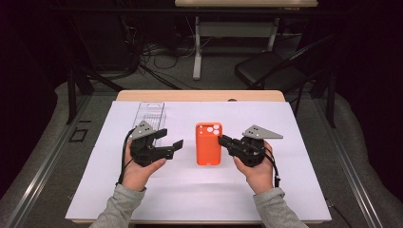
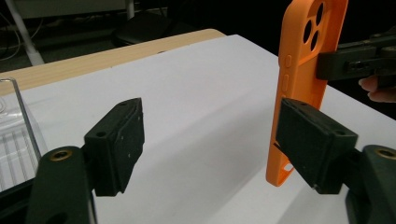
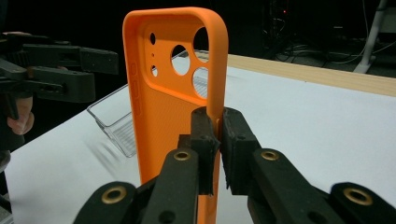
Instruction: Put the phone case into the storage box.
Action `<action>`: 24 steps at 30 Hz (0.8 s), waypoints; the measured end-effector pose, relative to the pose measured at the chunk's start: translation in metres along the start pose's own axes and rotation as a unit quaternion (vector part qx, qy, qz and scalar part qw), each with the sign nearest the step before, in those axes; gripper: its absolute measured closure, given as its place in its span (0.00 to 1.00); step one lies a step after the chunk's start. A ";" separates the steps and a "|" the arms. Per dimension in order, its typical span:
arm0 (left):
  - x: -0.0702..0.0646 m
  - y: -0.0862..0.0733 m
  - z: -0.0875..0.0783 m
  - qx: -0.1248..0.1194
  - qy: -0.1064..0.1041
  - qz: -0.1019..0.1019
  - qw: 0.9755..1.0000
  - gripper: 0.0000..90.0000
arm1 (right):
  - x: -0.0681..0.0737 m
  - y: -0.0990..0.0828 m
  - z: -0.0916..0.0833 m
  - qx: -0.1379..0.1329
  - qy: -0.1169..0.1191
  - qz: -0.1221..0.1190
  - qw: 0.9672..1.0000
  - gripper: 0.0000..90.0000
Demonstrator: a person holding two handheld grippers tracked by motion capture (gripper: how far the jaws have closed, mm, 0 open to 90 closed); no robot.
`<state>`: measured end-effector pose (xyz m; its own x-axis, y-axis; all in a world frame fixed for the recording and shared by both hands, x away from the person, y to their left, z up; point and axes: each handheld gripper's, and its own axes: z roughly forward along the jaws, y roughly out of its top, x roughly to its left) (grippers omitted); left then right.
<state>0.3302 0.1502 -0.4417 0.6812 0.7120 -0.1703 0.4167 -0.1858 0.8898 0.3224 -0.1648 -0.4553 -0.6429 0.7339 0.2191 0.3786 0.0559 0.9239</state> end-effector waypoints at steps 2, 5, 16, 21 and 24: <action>0.000 0.000 0.000 0.003 0.003 -0.001 1.000 0.26 | 0.001 -0.001 0.001 -0.001 0.000 -0.001 1.000 0.93; 0.000 0.001 -0.001 0.002 0.002 -0.003 1.000 0.24 | 0.003 -0.002 0.003 0.000 -0.002 -0.003 1.000 0.93; -0.004 0.003 -0.004 -0.003 -0.004 0.013 1.000 0.25 | 0.008 -0.005 0.006 0.006 -0.003 -0.008 1.000 0.93; -0.007 0.004 -0.004 -0.001 0.000 0.017 1.000 0.26 | 0.011 -0.006 0.008 0.010 -0.002 -0.007 1.000 0.93; -0.009 0.004 -0.004 0.003 -0.001 0.021 1.000 0.27 | 0.012 -0.006 0.008 0.013 -0.002 -0.008 1.000 0.93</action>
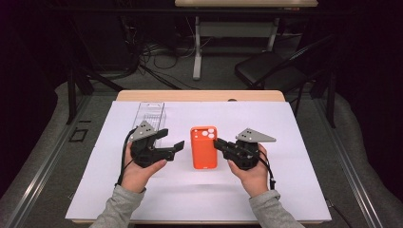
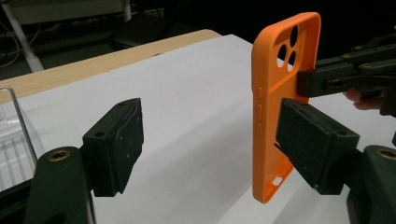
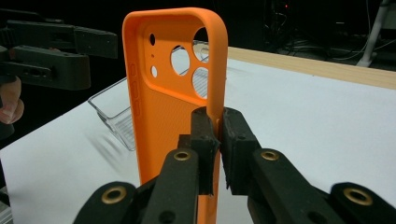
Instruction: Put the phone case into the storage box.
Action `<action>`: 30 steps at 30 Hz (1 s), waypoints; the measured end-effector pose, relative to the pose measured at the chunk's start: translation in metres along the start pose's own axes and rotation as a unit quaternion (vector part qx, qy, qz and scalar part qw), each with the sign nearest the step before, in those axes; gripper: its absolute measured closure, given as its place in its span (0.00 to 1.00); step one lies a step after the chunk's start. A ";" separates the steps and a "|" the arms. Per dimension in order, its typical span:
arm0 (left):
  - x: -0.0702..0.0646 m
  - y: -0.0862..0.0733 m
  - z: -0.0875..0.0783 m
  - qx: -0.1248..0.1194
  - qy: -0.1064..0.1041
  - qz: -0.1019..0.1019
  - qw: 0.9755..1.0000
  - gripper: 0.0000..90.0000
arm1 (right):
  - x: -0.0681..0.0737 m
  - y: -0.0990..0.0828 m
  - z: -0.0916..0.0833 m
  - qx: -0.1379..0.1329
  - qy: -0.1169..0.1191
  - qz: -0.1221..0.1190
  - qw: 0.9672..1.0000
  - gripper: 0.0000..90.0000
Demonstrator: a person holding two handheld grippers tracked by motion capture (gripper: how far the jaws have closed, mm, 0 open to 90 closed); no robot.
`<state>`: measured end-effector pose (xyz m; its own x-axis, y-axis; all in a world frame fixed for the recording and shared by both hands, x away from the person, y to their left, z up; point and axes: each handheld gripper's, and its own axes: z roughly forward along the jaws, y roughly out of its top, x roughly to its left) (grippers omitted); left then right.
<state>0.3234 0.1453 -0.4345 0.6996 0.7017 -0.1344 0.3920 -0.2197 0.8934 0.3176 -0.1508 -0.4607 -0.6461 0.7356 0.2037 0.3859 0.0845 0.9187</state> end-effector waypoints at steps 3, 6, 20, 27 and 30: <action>-0.002 0.001 0.000 0.002 0.000 0.003 1.000 0.27 | 0.001 0.000 0.000 0.001 -0.001 -0.001 1.000 0.93; -0.003 0.001 0.000 0.005 0.005 0.008 1.000 0.28 | 0.003 0.000 0.000 0.004 -0.002 -0.004 1.000 0.93; -0.011 0.002 -0.001 0.017 0.017 0.038 0.999 0.32 | 0.011 -0.001 0.002 0.015 -0.020 -0.004 1.000 0.93; -0.015 0.004 0.005 0.025 0.026 0.047 0.998 0.33 | 0.012 -0.002 0.004 0.014 -0.028 -0.001 1.000 0.93; -0.015 0.007 0.009 0.029 0.034 0.052 0.998 0.34 | 0.011 -0.002 0.005 0.012 -0.033 0.003 0.999 0.93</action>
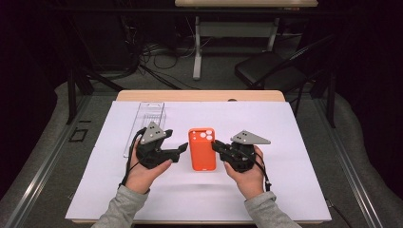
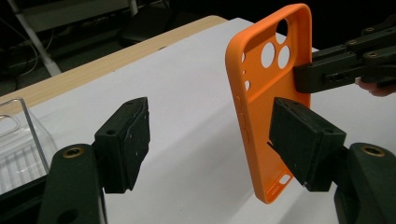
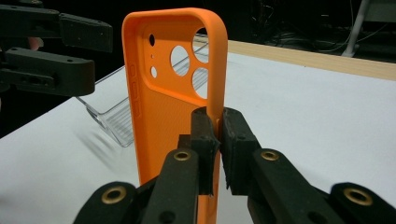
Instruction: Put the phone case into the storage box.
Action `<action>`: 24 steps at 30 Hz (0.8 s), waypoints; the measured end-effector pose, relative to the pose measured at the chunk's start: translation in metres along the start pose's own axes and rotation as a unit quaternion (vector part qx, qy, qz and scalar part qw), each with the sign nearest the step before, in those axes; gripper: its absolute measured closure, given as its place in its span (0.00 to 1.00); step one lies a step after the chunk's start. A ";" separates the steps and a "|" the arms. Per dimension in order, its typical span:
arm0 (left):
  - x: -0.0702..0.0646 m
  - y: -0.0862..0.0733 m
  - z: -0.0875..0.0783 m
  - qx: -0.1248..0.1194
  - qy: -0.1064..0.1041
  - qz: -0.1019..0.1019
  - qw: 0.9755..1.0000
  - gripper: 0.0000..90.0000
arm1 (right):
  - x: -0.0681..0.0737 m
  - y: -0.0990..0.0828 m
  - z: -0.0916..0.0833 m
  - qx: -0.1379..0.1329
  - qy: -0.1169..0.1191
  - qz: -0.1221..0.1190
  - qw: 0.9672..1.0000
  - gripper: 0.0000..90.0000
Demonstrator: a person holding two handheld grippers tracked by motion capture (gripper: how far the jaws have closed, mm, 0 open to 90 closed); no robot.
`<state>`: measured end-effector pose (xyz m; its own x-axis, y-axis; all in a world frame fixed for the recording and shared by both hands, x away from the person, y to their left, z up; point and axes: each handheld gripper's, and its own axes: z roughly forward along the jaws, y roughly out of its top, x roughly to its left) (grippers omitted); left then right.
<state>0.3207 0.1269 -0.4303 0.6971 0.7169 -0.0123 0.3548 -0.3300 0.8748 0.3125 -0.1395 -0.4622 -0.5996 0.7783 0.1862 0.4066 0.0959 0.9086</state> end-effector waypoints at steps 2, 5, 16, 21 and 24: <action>0.000 0.002 0.003 0.001 -0.001 0.001 1.000 0.35 | -0.001 0.000 0.001 0.000 -0.005 0.004 1.000 0.93; -0.001 0.005 0.009 0.003 0.000 0.005 1.000 0.36 | -0.003 0.001 0.002 -0.001 -0.011 0.008 1.000 0.93; -0.002 0.025 0.027 0.004 0.004 0.021 1.000 0.38 | -0.019 0.003 -0.001 -0.006 -0.046 0.026 0.999 0.93; -0.006 0.034 0.037 0.010 0.003 0.036 0.999 0.40 | -0.025 0.003 -0.002 -0.009 -0.061 0.032 0.998 0.94; -0.009 0.040 0.044 0.013 0.004 0.046 0.999 0.40 | -0.029 0.004 -0.003 -0.010 -0.067 0.036 0.997 0.94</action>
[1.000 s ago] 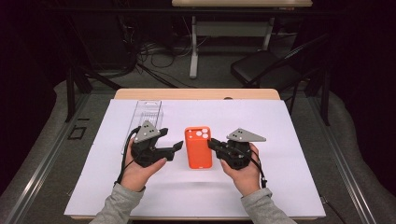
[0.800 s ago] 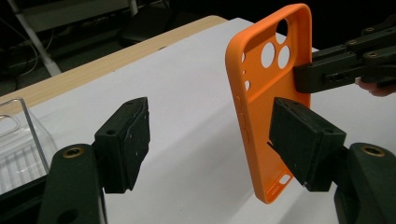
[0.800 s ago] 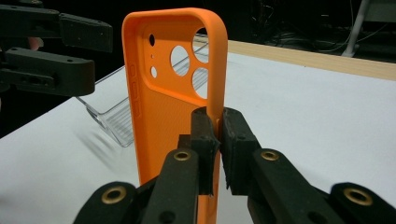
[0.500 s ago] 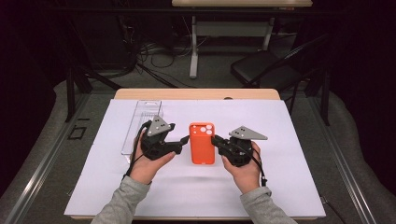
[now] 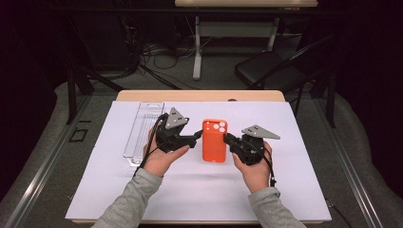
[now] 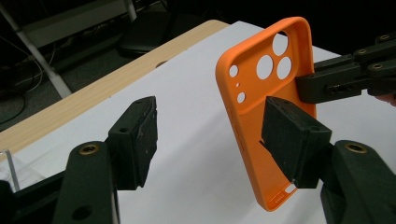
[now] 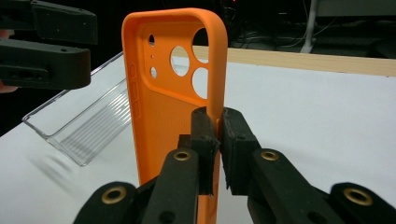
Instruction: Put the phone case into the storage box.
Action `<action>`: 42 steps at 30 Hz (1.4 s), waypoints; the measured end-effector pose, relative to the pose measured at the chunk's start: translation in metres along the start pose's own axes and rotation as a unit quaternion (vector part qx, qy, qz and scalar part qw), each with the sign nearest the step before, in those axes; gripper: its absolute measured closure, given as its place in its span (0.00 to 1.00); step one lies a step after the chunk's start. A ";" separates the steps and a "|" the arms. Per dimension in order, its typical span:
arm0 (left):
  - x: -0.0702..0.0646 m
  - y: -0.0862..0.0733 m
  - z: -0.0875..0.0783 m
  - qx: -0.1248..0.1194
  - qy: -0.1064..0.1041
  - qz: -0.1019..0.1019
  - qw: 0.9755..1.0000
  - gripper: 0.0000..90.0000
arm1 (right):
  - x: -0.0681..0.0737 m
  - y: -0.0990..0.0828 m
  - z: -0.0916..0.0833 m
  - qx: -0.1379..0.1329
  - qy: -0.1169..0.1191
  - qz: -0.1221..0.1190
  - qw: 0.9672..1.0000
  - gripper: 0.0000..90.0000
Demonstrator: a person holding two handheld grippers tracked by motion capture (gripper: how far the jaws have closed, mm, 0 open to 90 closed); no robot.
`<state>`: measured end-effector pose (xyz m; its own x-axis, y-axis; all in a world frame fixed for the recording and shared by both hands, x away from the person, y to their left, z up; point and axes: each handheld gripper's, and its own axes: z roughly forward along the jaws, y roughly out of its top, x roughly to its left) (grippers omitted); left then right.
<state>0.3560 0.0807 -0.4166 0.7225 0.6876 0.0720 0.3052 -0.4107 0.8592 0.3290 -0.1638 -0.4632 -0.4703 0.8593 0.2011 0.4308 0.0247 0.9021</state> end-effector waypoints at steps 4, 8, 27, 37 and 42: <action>-0.001 0.004 0.004 -0.001 0.001 0.007 1.000 0.40 | -0.002 0.000 0.000 -0.001 -0.008 0.002 1.000 0.94; 0.000 0.006 0.007 -0.001 0.003 0.011 1.000 0.41 | -0.003 -0.001 0.000 0.000 -0.015 0.001 1.000 0.94; -0.004 0.007 0.002 -0.001 0.023 0.030 0.999 0.51 | 0.008 -0.002 -0.002 0.000 -0.029 -0.021 0.999 0.94; -0.010 0.010 0.007 0.021 0.032 0.052 0.998 0.57 | 0.012 -0.002 -0.003 0.001 -0.025 -0.026 0.999 0.94; -0.011 0.011 0.011 0.027 0.029 0.057 0.998 0.61 | 0.015 -0.002 -0.003 0.002 -0.021 -0.031 0.999 0.94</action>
<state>0.3582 0.0627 -0.4137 0.7180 0.6673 0.1978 0.2579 -0.5190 0.8150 0.3187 -0.1520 -0.4610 -0.4637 0.8766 0.1289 0.4047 0.0802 0.9109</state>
